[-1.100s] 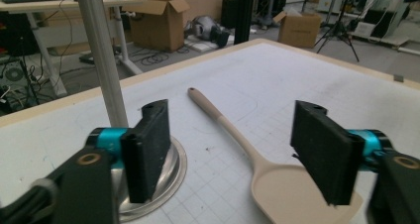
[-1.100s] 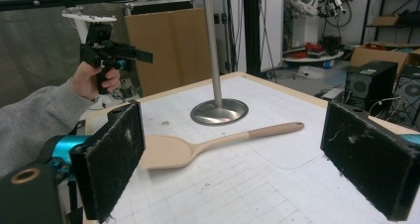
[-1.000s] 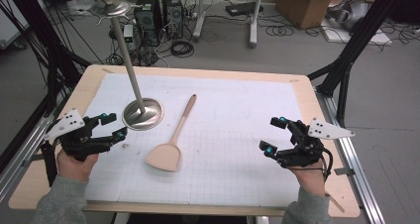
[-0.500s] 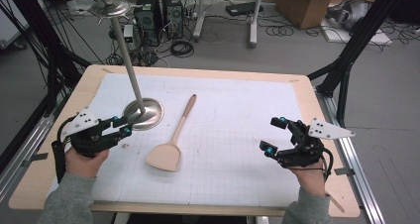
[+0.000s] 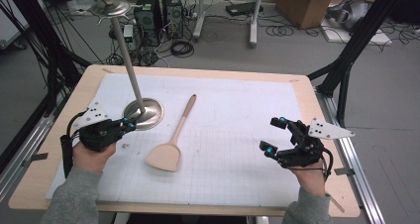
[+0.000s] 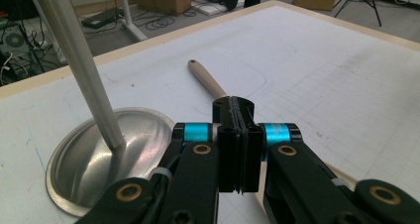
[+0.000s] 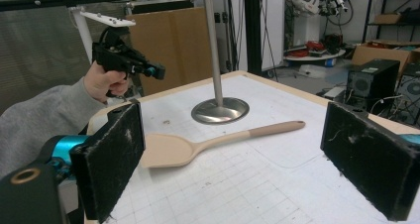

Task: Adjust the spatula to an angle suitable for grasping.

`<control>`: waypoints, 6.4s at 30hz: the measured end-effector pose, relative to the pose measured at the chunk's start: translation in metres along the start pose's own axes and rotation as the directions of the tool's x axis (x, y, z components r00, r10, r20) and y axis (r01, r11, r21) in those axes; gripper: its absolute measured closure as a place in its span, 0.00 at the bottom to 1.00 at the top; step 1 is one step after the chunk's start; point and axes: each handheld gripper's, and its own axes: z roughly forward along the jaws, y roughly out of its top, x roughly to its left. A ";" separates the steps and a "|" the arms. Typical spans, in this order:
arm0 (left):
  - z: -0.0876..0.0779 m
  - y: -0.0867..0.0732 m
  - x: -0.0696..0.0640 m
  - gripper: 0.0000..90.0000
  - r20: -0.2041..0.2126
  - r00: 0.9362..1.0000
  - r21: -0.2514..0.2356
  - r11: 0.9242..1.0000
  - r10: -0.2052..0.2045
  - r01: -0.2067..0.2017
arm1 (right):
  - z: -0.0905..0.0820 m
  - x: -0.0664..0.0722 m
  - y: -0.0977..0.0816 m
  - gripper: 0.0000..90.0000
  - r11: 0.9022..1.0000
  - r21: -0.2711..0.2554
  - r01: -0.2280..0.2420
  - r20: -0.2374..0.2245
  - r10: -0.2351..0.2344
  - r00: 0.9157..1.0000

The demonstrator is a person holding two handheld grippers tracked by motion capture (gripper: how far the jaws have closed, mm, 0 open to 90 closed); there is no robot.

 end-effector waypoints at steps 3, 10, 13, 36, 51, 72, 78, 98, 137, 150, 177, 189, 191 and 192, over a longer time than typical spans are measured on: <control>0.004 0.002 -0.001 0.99 -0.010 1.000 0.009 1.000 -0.002 0.002 | 0.000 0.000 0.000 0.10 1.000 -0.003 0.001 -0.002 -0.001 1.000; 0.011 0.003 0.000 0.99 -0.030 0.999 0.019 1.000 -0.020 0.020 | 0.000 0.000 0.000 0.10 1.000 0.002 -0.004 -0.005 0.004 1.000; 0.014 0.004 0.001 1.00 -0.041 0.999 0.023 0.999 -0.025 0.026 | 0.000 0.000 0.000 0.10 1.000 0.000 -0.006 -0.009 0.006 1.000; 0.047 0.003 0.003 0.99 -0.047 0.997 0.028 0.997 -0.067 0.068 | -0.003 -0.002 -0.001 0.10 1.000 -0.015 -0.006 -0.003 0.006 1.000; 0.068 0.002 0.001 0.99 -0.043 0.995 0.077 0.993 -0.085 0.088 | -0.005 -0.004 -0.002 0.10 1.000 -0.010 -0.010 0.004 0.010 1.000; 0.095 0.007 0.006 1.00 -0.028 0.994 0.124 0.986 -0.109 0.112 | -0.005 -0.003 -0.001 0.10 1.000 -0.017 -0.008 -0.006 0.008 1.000; 0.105 0.015 0.002 1.00 -0.036 0.996 0.145 0.985 -0.085 0.090 | -0.006 -0.003 -0.001 0.10 1.000 -0.017 -0.009 -0.011 0.009 1.000; 0.144 -0.005 0.005 1.00 -0.044 0.997 0.269 0.961 -0.056 0.066 | -0.006 -0.002 -0.001 0.10 1.000 -0.013 -0.005 -0.007 0.005 1.000; 0.168 -0.023 0.000 1.00 0.010 0.996 0.405 0.911 -0.087 0.075 | -0.005 -0.002 -0.001 0.10 1.000 -0.010 -0.004 -0.011 0.003 1.000; 0.168 -0.023 0.001 1.00 0.031 0.993 0.406 0.910 -0.110 0.088 | -0.006 -0.002 -0.001 0.10 1.000 -0.014 -0.002 -0.005 0.002 1.000; 0.184 -0.005 -0.006 1.00 0.096 0.994 0.510 0.860 -0.042 -0.013 | -0.005 -0.004 -0.002 0.10 1.000 -0.010 -0.008 -0.007 0.008 1.000; 0.193 -0.002 -0.016 1.00 0.130 0.991 0.518 0.854 -0.022 -0.049 | -0.007 -0.004 -0.002 0.10 1.000 -0.013 -0.008 -0.004 0.008 1.000; 0.194 -0.002 -0.018 1.00 0.135 0.991 0.517 0.855 -0.021 -0.052 | -0.007 -0.004 -0.002 0.10 1.000 -0.014 -0.005 -0.004 0.005 1.000; 0.195 -0.001 -0.020 1.00 0.138 0.990 0.518 0.853 -0.016 -0.058 | -0.006 -0.005 -0.002 0.10 1.000 -0.015 -0.003 -0.005 0.003 1.000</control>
